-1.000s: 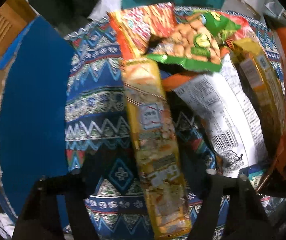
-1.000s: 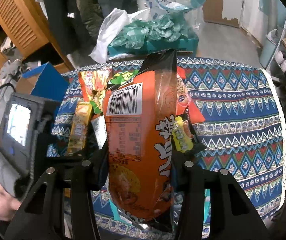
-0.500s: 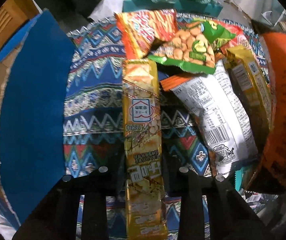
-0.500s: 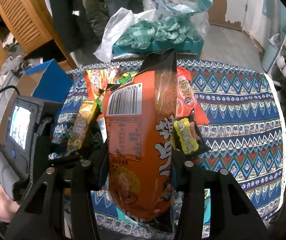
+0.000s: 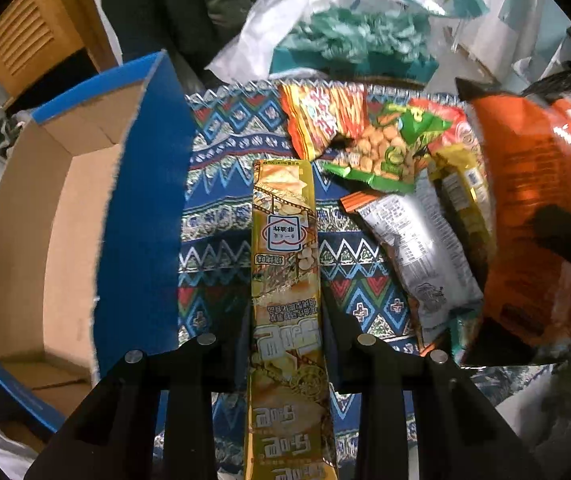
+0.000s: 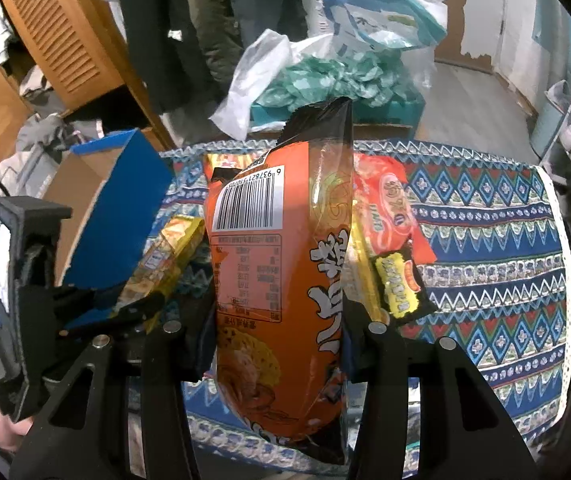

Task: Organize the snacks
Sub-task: 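Carry both snacks into the cardboard box and open both tools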

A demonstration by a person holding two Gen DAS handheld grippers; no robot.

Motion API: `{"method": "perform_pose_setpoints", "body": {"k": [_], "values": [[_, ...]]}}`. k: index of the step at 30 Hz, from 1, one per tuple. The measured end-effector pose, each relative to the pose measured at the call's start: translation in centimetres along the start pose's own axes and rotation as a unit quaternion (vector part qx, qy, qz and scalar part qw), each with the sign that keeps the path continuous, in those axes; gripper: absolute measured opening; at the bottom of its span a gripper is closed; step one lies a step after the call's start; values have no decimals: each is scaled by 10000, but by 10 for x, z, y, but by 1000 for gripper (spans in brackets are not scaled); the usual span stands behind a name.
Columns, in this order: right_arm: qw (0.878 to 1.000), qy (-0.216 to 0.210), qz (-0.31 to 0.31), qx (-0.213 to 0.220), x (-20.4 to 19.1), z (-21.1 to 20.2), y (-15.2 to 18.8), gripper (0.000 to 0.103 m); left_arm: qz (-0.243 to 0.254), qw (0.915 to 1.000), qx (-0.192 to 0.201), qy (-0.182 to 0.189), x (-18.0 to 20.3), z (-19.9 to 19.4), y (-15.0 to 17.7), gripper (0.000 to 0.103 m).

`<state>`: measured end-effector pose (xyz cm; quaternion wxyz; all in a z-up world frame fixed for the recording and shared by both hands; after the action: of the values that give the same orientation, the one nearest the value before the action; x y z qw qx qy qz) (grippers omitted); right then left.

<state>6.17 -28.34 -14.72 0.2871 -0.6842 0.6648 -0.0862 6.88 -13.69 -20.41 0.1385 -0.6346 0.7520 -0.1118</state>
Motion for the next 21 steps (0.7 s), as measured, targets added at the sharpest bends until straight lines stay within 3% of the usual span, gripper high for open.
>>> {"method": "perform_pose_setpoints", "body": {"k": [13, 21], "values": [[9989, -296, -279, 244, -60, -20, -26, 47, -197, 9975, 664, 99, -40, -67, -13, 31], [9973, -539, -397, 291, -105, -16, -44, 47, -530, 9951, 809, 197, -89, -90, -15, 31]]}}
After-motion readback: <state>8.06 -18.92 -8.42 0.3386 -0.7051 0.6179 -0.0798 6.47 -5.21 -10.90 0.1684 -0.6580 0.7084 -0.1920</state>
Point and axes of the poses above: each gripper's, at about its wrist camera, not at the fingertips, and z roughly the way its jaws point, x to its right, y to its underside, the point moved 10 cm from there along z, roughly the way its jaws point, and after that the axes turned 4 degrees about -y, right-handed, at the moved point
